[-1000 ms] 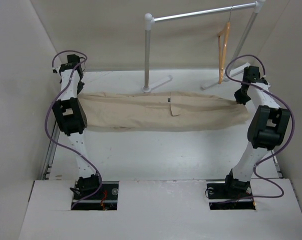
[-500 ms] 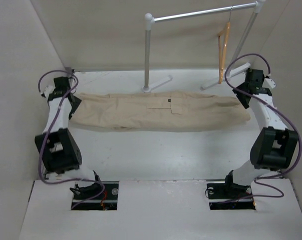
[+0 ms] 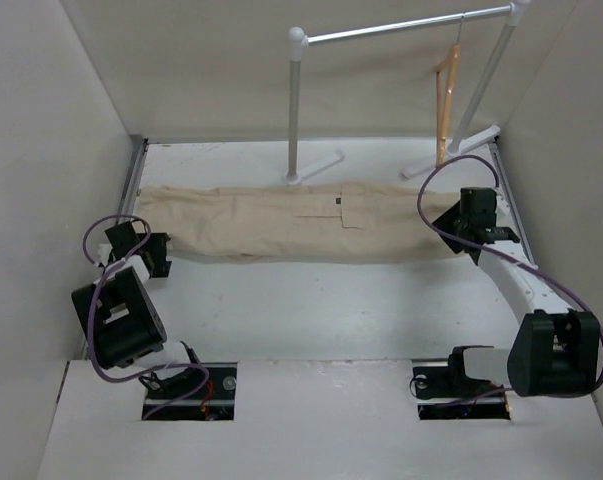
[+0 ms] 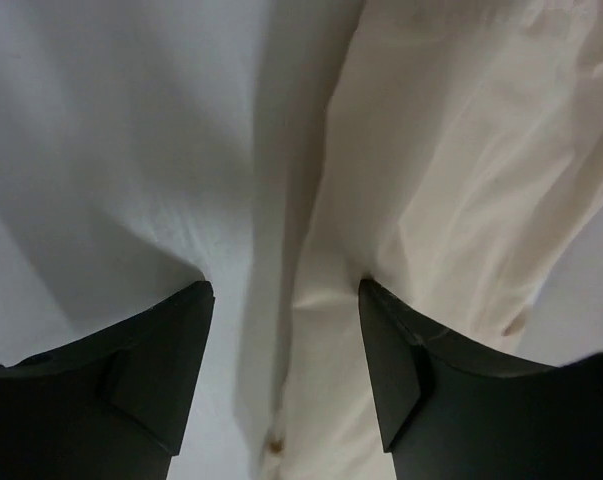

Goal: Place the trousers on the hanger
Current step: Fold the trousers at the center of the board.

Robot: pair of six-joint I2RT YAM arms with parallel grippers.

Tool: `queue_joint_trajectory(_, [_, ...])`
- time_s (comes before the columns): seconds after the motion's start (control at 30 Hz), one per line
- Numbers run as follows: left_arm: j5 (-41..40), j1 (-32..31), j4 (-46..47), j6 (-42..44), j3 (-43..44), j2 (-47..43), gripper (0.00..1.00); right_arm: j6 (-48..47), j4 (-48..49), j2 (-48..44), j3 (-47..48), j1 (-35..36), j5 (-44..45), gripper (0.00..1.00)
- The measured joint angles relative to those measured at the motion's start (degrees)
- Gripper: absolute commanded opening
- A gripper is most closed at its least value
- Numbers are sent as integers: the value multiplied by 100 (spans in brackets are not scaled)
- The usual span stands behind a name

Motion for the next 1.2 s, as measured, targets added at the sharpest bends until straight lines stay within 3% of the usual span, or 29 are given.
queue_joint_trajectory(0.17, [151,7,837,-328,-9,407,58,-42,83,-494,-372,-39,-188,66])
queue_joint_trajectory(0.43, [164,2,1449,-684,437,1187,50,-57,216,-643,-455,-691,-304,74])
queue_joint_trajectory(0.6, [-70,-63,1394,-743,745,1495,31,31,256,-63,-455,-1519,-343,76])
queue_joint_trajectory(0.8, [-396,-160,970,-662,975,1567,18,66,350,1095,-282,-1989,-481,75])
queue_joint_trajectory(0.83, [-420,-160,914,-649,1010,1582,15,68,372,1287,-208,-1991,-518,72])
queue_joint_trajectory(0.93, [-472,-166,787,-599,1121,1663,5,85,498,1696,-37,-2009,-619,34])
queue_joint_trajectory(1.0, [-516,-186,649,-549,1220,1698,1,170,577,1856,28,-2022,-675,19])
queue_joint_trajectory(1.2, [-837,-151,-151,-136,1364,1460,0,387,529,1641,-2,-2059,-640,7])
